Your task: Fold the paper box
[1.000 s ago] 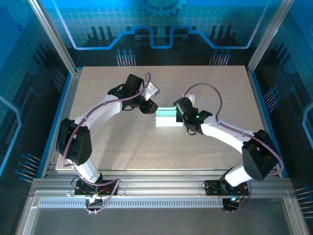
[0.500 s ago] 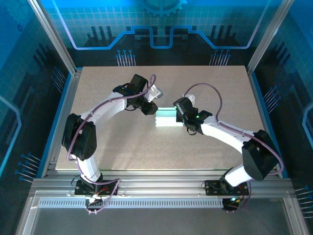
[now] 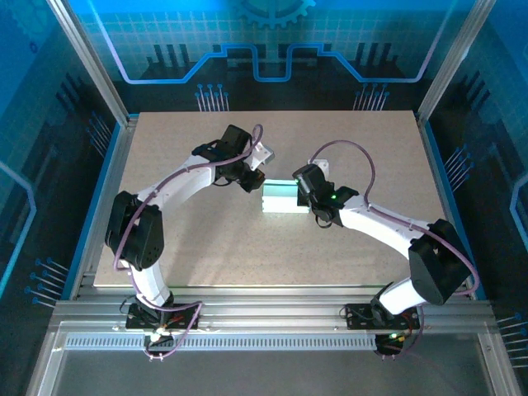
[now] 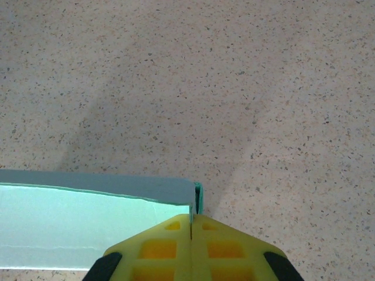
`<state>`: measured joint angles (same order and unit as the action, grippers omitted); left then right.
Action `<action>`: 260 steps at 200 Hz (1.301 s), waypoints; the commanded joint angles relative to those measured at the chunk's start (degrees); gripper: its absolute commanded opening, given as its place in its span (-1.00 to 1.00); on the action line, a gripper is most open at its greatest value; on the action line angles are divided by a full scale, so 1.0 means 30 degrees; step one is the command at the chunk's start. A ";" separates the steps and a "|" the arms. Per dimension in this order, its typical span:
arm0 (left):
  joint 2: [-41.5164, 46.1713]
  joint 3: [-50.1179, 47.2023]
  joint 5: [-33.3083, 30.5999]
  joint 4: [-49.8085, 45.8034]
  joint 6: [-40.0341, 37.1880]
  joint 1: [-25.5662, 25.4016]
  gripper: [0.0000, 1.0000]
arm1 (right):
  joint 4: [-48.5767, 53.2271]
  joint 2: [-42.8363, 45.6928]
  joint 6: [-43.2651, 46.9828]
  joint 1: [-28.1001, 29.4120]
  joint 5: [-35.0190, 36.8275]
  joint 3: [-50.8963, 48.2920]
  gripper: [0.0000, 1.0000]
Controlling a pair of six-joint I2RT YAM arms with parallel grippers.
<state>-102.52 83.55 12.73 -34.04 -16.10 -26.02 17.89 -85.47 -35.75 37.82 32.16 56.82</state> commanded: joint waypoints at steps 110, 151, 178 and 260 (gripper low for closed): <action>-0.1479 0.2339 -0.1195 -0.0917 0.6659 -0.0957 -1.00 | 0.1573 -0.0601 -0.0037 0.0459 -0.1590 -0.0690 -1.00; -0.1767 0.2207 -0.1196 -0.0950 0.8244 -0.1031 -1.00 | 0.1529 -0.0698 -0.0140 0.0487 -0.1639 -0.0682 -1.00; -0.1487 0.1271 -0.1248 -0.0160 0.8880 -0.1185 -1.00 | 0.1526 -0.0748 -0.0285 0.0476 -0.1495 -0.0731 -1.00; 0.1285 -0.5210 -0.2624 0.7258 1.0128 -0.2171 -1.00 | 0.1039 -0.0802 -0.0502 0.0597 -0.0922 -0.0982 -1.00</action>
<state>-99.07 74.13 2.76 -17.80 11.73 -29.80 17.50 -85.49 -36.27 37.89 33.10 56.49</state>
